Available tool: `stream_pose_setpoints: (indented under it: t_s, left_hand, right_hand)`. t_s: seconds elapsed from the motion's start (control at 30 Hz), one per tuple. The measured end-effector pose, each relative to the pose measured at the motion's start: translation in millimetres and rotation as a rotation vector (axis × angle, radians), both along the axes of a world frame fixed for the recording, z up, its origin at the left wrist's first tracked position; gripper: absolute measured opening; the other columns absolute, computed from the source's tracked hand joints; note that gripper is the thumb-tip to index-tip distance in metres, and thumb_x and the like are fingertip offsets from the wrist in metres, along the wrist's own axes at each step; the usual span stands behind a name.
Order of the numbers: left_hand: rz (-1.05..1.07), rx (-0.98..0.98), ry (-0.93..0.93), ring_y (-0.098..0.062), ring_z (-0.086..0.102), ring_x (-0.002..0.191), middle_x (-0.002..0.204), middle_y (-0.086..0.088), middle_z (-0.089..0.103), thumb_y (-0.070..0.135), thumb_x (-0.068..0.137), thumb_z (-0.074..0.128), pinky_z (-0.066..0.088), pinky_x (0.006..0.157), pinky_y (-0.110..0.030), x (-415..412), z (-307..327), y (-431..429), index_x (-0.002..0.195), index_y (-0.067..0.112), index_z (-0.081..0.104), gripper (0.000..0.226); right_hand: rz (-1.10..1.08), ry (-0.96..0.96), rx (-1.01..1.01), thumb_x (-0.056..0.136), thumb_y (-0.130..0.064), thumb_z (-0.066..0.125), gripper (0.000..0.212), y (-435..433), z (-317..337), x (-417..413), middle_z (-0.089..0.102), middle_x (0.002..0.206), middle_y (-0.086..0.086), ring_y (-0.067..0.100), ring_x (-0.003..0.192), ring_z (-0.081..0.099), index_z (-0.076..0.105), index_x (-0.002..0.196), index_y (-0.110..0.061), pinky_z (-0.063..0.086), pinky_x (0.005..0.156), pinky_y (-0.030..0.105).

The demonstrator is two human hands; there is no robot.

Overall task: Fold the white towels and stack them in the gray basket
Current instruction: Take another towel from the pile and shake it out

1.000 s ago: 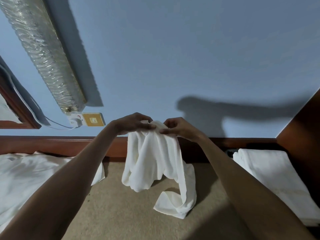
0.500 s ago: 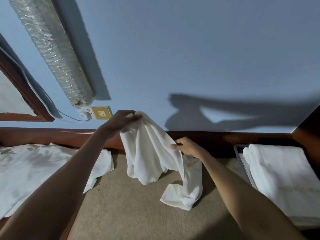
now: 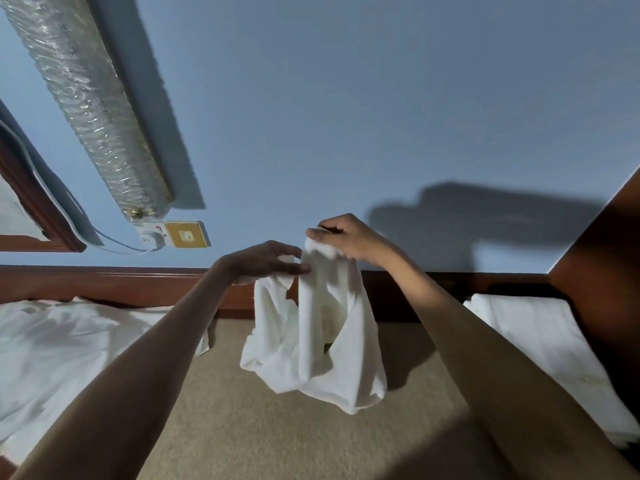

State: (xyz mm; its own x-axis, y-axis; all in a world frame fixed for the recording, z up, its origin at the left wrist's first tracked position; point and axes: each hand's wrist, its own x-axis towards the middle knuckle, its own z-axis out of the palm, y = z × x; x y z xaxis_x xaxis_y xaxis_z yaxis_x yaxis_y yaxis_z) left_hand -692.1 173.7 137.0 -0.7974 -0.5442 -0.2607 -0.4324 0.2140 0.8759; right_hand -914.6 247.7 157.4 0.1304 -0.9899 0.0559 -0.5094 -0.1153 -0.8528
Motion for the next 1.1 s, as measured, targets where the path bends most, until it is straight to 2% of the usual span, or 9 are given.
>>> stream_pose_setpoints:
  t_s: [0.07,0.17,0.3,0.47,0.63,0.77,0.93,1.03,1.1]
  left_hand:
    - [-0.011,-0.017,0.051,-0.02,0.067,0.093,0.096,-0.007,0.073,0.031,0.096,0.073,0.052,0.087,-0.03,-3.7,18.7,2.8,0.085,0.017,0.074,0.017]
    - [0.028,-0.097,0.084,-0.017,0.061,0.081,0.086,-0.007,0.065,0.037,0.095,0.073,0.047,0.075,-0.027,-7.1,36.2,5.8,0.08,0.016,0.07,0.026]
    - [0.118,-0.13,0.173,-0.01,0.057,0.066,0.073,0.002,0.06,0.029,0.095,0.073,0.045,0.06,-0.018,-11.0,45.6,10.2,0.074,0.015,0.066,0.026]
    - [0.264,-0.106,0.3,-0.017,0.066,0.079,0.086,-0.006,0.068,0.033,0.095,0.073,0.051,0.069,-0.028,1.0,41.8,6.6,0.094,0.005,0.072,0.028]
    - [0.484,-0.056,0.398,-0.023,0.066,0.079,0.082,-0.005,0.067,0.04,0.092,0.074,0.053,0.068,-0.034,20.5,26.5,-6.2,0.087,0.008,0.071,0.032]
    - [0.753,-0.149,0.21,-0.023,0.06,0.078,0.089,-0.004,0.065,0.044,0.096,0.069,0.047,0.057,-0.029,37.1,5.1,-16.6,0.1,0.009,0.072,0.036]
    - [0.713,-0.079,0.027,-0.014,0.056,0.071,0.11,-0.01,0.061,0.035,0.087,0.082,0.043,0.049,-0.024,47.0,-19.6,-12.3,0.134,0.024,0.059,0.053]
    - [0.298,-0.132,-0.047,-0.016,0.057,0.112,0.14,0.002,0.053,0.031,0.082,0.086,0.048,0.088,-0.026,28.2,-14.1,-3.4,0.148,0.04,0.047,0.078]
    - [0.073,-0.119,-0.071,-0.015,0.049,0.134,0.151,0.01,0.051,0.04,0.081,0.086,0.041,0.113,-0.036,12.4,-4.9,-0.9,0.144,0.041,0.055,0.07]
  right_hand:
    - [-0.028,-0.001,-0.012,0.092,-0.046,0.072,0.057,2.5,3.4,-8.6,0.032,0.07,0.006,0.02,0.065,0.032,0.042,0.07,-0.002,0.024,0.059,0.031]
    - [-0.074,0.001,-0.013,0.082,-0.044,0.083,0.04,10.6,-5.3,-20.4,0.051,0.067,-0.005,0.008,0.065,0.047,0.062,0.074,-0.011,0.033,0.061,0.029]
    - [-0.079,-0.02,0.027,0.073,-0.042,0.087,0.042,16.7,-45.1,-26.3,0.072,0.084,0.01,0.016,0.075,0.061,0.074,0.091,-0.006,0.043,0.07,0.035]
    - [-0.238,0.148,0.071,0.085,-0.022,0.08,0.024,18.9,-99.7,-19.3,0.063,0.07,0.0,0.009,0.061,0.052,0.068,0.084,-0.001,0.041,0.065,0.033]
    - [-0.316,-0.103,0.241,0.101,-0.014,0.061,0.014,22.2,-130.8,-9.6,0.06,0.084,0.004,0.014,0.077,0.058,0.066,0.098,-0.002,0.059,0.081,0.041]
    - [-0.406,-0.403,0.212,0.104,-0.013,0.052,0.021,16.0,-100.9,2.0,0.054,0.079,0.005,0.013,0.073,0.052,0.059,0.087,-0.003,0.047,0.068,0.032]
    - [-0.272,-0.274,0.048,0.103,-0.023,0.057,0.028,5.1,-51.0,-1.7,0.054,0.079,0.003,0.014,0.077,0.05,0.061,0.081,-0.007,0.036,0.068,0.031]
    - [-0.073,-0.028,0.008,0.101,-0.033,0.061,0.038,1.5,-23.0,-1.3,0.047,0.072,-0.004,0.01,0.07,0.042,0.061,0.083,0.0,0.031,0.065,0.028]
    - [-0.025,0.054,-0.006,0.1,-0.038,0.063,0.037,0.3,-8.3,-0.6,0.044,0.065,-0.007,0.008,0.063,0.038,0.063,0.076,-0.009,0.029,0.06,0.025]
